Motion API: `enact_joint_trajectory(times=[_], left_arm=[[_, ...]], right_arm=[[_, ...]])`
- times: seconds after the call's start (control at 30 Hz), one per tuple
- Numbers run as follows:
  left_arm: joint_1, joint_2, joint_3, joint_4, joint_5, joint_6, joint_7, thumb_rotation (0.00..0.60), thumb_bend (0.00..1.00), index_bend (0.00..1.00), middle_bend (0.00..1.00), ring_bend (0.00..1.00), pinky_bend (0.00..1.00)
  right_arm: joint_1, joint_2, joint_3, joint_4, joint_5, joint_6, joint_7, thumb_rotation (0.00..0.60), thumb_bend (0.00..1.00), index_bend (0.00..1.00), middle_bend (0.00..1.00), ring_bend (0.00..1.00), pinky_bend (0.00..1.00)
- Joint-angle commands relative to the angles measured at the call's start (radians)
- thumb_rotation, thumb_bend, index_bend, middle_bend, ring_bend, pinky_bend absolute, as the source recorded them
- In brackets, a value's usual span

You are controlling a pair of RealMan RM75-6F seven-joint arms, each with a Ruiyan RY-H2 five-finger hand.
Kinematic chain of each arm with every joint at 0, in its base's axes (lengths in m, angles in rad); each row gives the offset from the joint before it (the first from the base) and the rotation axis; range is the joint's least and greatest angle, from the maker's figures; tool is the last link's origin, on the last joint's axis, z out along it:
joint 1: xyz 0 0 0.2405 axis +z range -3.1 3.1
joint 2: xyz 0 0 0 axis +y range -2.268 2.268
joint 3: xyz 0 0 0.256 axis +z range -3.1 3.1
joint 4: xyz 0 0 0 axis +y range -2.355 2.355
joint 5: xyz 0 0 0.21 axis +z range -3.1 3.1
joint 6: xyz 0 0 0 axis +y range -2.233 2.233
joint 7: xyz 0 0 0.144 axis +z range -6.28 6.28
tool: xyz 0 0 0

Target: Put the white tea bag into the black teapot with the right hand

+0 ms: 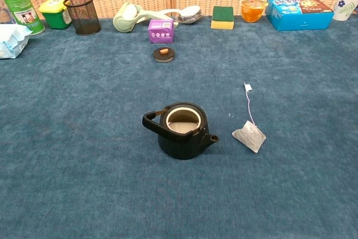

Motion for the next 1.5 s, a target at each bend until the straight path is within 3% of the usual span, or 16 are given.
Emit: enact_joint_trajectory(times=[0.03, 0.33, 0.5, 0.7, 0.83, 0.9, 1.13, 1.5], left_arm=[[0.0, -0.002, 0.0, 0.001, -0.002, -0.001, 0.001, 0.6, 0.45, 0.03, 0.14, 0.0, 0.12], [0.009, 0.014, 0.002, -0.017, 0.011, 0.023, 0.008, 0.6, 0.45, 0.03, 0.14, 0.0, 0.12], [0.009, 0.021, -0.001, -0.032, 0.012, 0.028, 0.028, 0.6, 0.45, 0.03, 0.14, 0.0, 0.12], [0.013, 0.031, -0.002, -0.048, 0.003, 0.032, 0.051, 0.6, 0.45, 0.04, 0.14, 0.0, 0.12], [0.012, 0.038, -0.005, -0.056, -0.013, 0.026, 0.072, 0.6, 0.45, 0.03, 0.14, 0.0, 0.12], [0.009, 0.039, -0.008, -0.06, -0.024, 0.018, 0.083, 0.6, 0.45, 0.03, 0.14, 0.0, 0.12], [-0.016, 0.03, -0.023, -0.067, -0.056, -0.02, 0.121, 0.6, 0.45, 0.03, 0.14, 0.0, 0.12], [-0.065, 0.026, -0.049, -0.062, -0.08, -0.072, 0.156, 0.6, 0.45, 0.03, 0.14, 0.0, 0.12]], right_arm=[[0.001, -0.004, -0.001, 0.004, -0.002, -0.003, 0.004, 0.6, 0.28, 0.24, 0.39, 0.43, 0.42], [0.009, -0.015, 0.007, 0.007, -0.042, 0.013, 0.04, 0.6, 0.28, 0.24, 0.38, 0.43, 0.42], [0.099, -0.003, 0.044, 0.012, -0.122, -0.036, 0.123, 0.6, 0.27, 0.23, 0.39, 0.44, 0.48], [0.232, 0.015, 0.094, 0.029, -0.165, -0.144, 0.152, 0.6, 0.26, 0.2, 0.53, 0.71, 0.77], [0.323, 0.025, 0.12, 0.049, -0.168, -0.242, 0.157, 0.6, 0.26, 0.2, 0.76, 0.95, 0.94], [0.37, 0.03, 0.129, 0.058, -0.16, -0.302, 0.154, 0.6, 0.26, 0.21, 0.84, 1.0, 0.99], [0.529, 0.005, 0.155, 0.101, -0.114, -0.507, 0.184, 0.6, 0.28, 0.34, 0.99, 1.0, 1.0], [0.705, -0.112, 0.153, 0.191, -0.009, -0.752, 0.207, 0.6, 0.34, 0.44, 1.0, 1.0, 1.0]])
